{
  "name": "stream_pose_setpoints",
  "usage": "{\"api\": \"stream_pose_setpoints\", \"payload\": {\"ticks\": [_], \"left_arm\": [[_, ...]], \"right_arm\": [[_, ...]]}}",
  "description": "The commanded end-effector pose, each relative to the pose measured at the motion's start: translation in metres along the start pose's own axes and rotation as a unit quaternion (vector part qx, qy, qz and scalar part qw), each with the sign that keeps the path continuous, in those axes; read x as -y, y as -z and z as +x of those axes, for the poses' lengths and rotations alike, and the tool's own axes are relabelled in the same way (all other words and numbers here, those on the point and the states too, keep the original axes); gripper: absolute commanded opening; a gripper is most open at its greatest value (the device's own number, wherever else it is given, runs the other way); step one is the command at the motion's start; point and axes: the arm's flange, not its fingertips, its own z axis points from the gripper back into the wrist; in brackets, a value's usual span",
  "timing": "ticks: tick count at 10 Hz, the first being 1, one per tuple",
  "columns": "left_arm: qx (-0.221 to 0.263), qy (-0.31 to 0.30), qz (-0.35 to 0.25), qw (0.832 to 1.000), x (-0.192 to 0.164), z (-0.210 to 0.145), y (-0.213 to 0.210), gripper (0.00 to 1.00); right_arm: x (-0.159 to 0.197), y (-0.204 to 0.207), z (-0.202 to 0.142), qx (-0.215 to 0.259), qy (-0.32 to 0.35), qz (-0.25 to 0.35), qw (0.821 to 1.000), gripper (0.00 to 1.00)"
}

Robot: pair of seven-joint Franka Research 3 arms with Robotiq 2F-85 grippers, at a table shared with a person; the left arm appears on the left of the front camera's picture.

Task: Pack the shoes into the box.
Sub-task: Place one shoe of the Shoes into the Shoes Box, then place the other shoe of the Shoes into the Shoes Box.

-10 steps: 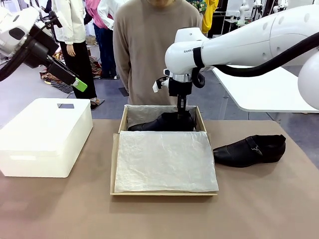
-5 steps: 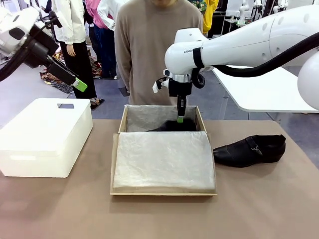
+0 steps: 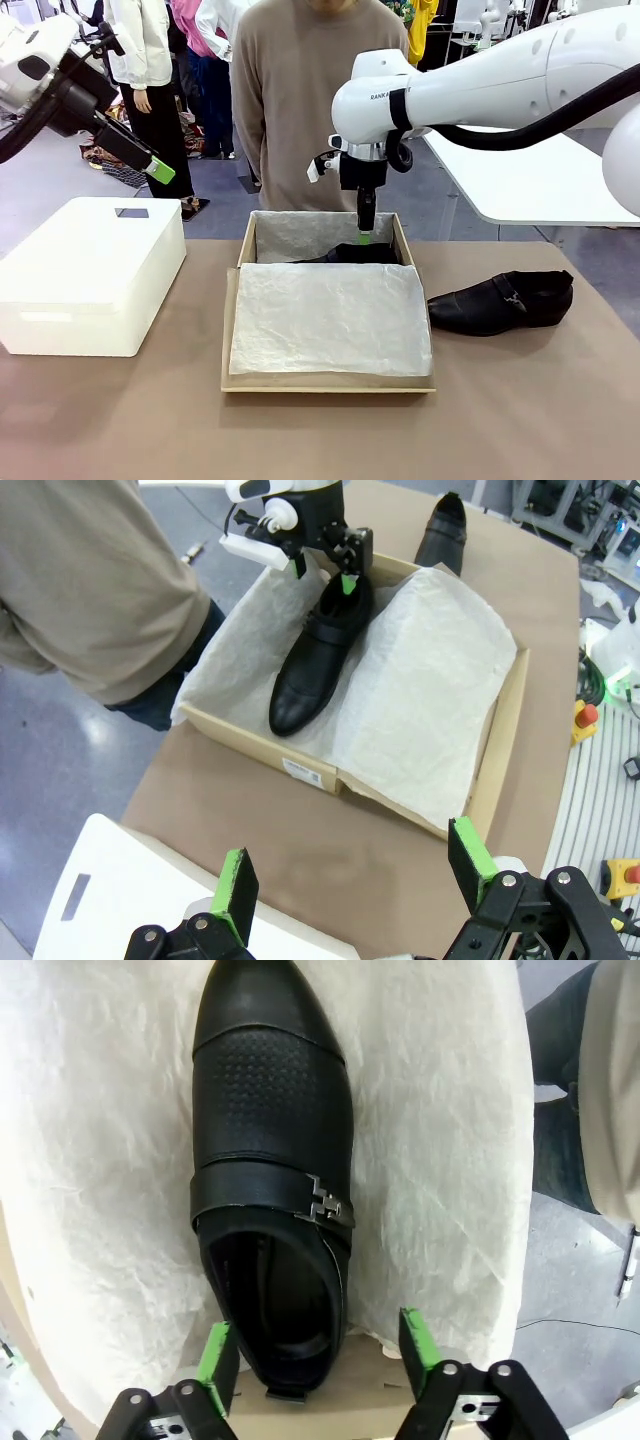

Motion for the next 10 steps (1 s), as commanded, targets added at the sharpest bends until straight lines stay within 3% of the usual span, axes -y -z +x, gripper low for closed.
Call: {"api": "stream_pose_setpoints", "payload": {"ticks": [1, 9, 10], "left_arm": [[0.011, -0.006, 0.0, 1.0, 0.0, 0.0, 0.001, 1.0], [0.011, -0.006, 0.0, 1.0, 0.0, 0.0, 0.001, 1.0], [0.011, -0.006, 0.0, 1.0, 0.0, 0.0, 0.001, 1.0]], "right_arm": [[-0.003, -0.009, -0.004, 0.003, -0.015, 0.008, 1.0, 1.0], [-0.006, -0.014, -0.001, -0.003, -0.002, 0.0, 1.0, 1.0], [-0.012, -0.036, -0.01, 0.002, -0.006, 0.004, 1.0, 1.0]]}}
